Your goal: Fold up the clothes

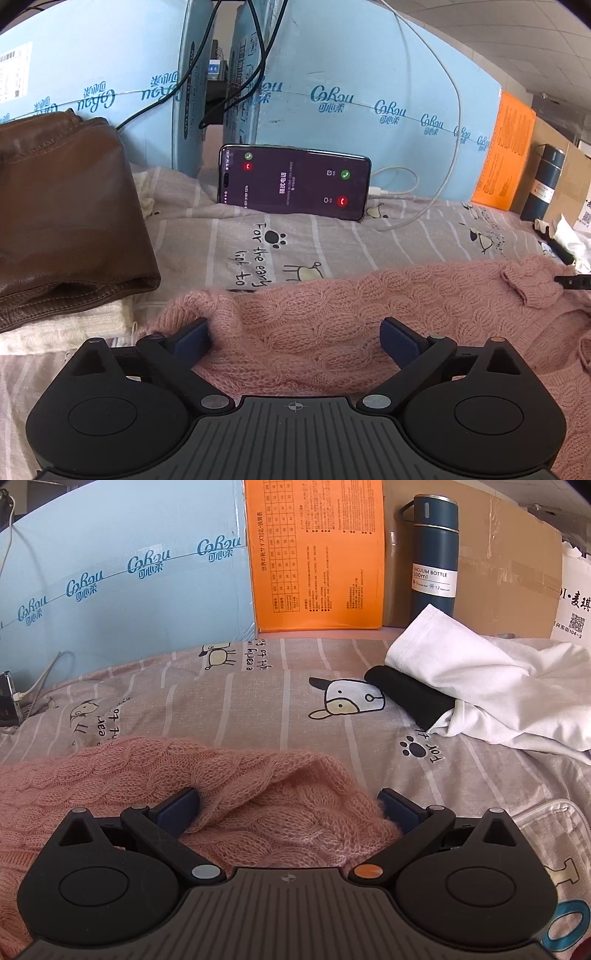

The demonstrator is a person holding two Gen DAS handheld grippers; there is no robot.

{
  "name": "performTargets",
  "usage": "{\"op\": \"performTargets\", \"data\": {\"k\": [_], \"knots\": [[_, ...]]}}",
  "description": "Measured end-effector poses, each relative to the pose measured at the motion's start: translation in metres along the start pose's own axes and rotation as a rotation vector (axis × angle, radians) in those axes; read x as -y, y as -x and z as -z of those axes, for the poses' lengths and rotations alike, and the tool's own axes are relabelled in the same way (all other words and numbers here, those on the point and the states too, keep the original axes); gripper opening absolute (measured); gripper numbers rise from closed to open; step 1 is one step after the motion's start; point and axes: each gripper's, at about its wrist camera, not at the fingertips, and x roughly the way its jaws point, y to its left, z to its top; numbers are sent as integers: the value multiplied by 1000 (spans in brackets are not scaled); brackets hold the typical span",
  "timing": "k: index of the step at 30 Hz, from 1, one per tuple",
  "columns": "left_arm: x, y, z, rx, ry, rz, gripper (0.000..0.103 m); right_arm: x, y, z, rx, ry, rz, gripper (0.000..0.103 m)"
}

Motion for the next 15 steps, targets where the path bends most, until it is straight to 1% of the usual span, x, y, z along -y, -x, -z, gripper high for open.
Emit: {"op": "performTargets", "data": {"k": [9, 15], "knots": [[-4, 0, 0, 1, 22, 29, 101, 0, 0, 0, 0, 0, -1, 103], [-4, 0, 0, 1, 24, 32, 102, 0, 0, 0, 0, 1, -2, 103]]}}
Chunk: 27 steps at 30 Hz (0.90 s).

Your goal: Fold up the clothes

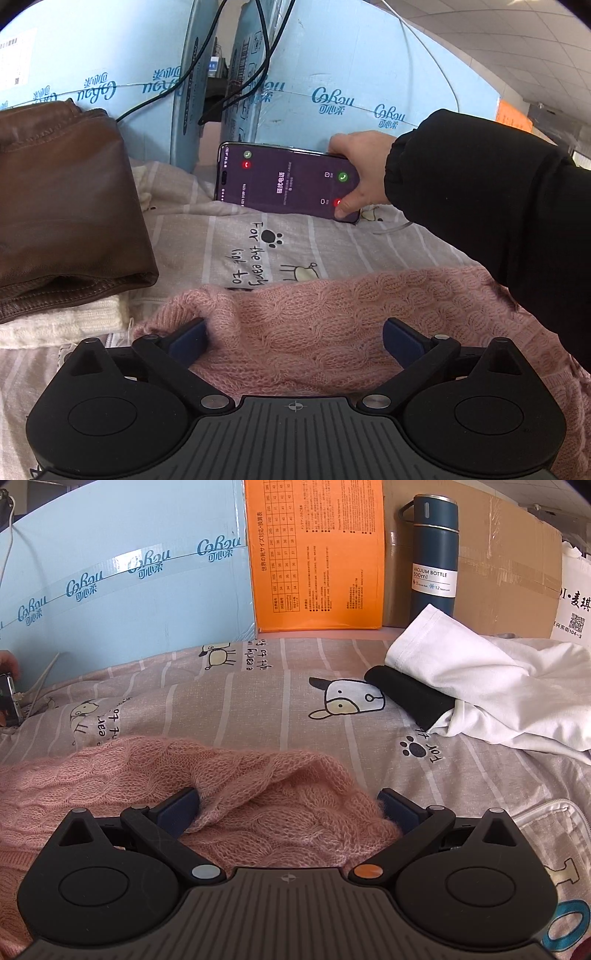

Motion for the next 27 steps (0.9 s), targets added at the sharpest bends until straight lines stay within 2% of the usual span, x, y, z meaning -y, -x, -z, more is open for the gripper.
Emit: {"op": "performTargets", "data": {"k": [27], "knots": [[-1, 1, 0, 0, 10, 12, 103, 0, 0, 0, 0, 0, -1, 103]]}}
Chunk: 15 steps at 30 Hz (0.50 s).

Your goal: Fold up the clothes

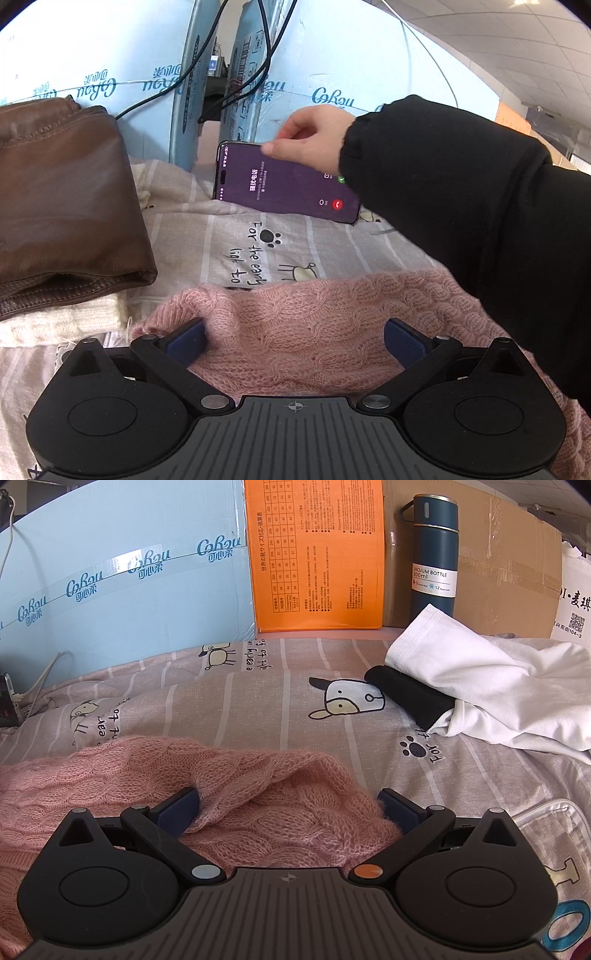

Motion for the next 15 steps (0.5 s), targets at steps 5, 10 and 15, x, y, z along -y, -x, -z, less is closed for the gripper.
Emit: {"op": "performTargets", "data": {"k": [5, 10, 15], "knots": [[0, 0, -1, -1, -1, -1, 103, 0, 0, 0, 0, 0, 0, 103], [0, 0, -1, -1, -1, 0, 103, 0, 0, 0, 0, 0, 0, 103], [-1, 0, -2, -2, 0, 1, 103, 0, 0, 0, 0, 0, 0, 103]]}}
